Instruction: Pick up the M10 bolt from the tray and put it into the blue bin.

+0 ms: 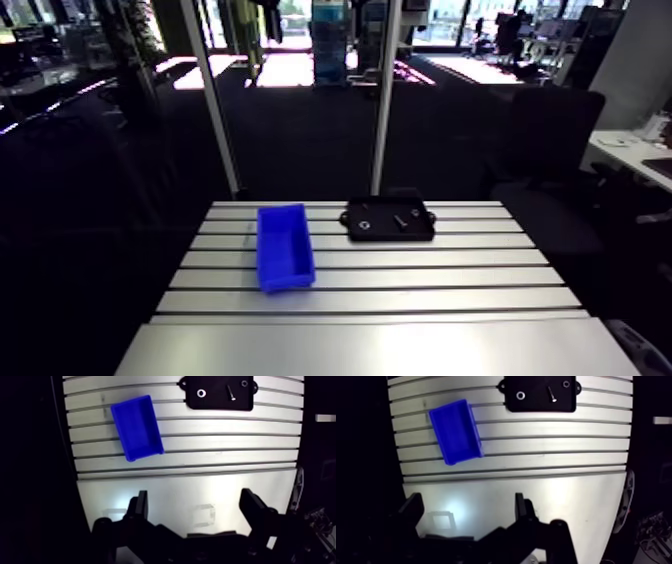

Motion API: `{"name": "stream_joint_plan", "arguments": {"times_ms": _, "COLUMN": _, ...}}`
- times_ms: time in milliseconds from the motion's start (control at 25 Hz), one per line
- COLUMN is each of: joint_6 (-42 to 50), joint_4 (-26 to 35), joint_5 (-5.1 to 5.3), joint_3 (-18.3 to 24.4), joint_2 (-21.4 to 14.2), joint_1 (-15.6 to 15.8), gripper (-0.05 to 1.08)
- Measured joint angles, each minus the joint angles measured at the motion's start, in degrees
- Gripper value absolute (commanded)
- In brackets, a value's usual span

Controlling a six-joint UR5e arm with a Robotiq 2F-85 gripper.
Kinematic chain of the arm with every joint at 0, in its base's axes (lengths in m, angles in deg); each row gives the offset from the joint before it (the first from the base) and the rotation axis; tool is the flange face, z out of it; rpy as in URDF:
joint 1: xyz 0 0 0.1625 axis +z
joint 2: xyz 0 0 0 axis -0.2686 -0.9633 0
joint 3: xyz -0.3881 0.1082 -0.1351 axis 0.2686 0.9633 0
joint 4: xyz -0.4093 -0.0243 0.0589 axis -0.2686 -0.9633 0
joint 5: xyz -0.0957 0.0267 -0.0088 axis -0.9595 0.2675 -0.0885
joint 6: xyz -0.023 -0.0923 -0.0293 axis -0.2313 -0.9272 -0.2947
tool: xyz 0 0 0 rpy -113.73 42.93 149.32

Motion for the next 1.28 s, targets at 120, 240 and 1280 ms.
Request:
{"name": "stream_joint_plan", "arguments": {"times_ms": 120, "joint_6": -2.5, "joint_4": -0.4, "joint_5": -0.13, "joint_3": -0.4, "joint_2": 0.1, "joint_1": -1.3, "gripper": 0.01}}
{"name": "stream_joint_plan", "arguments": {"times_ms": 240, "joint_6": -7.3, "joint_4": -0.8, "joint_5": -0.15, "joint_3": -0.5, "joint_2": 0.7, "joint_1": -3.4, "gripper": 0.01}}
{"name": "stream_joint_plan", "arguments": {"times_ms": 1280, "joint_6": -18.2, "joint_4": -10.6, "joint_5": 0.97, "joint_3": 3.9, "joint_2": 14.9, "joint_1": -13.1, "gripper": 0.01}}
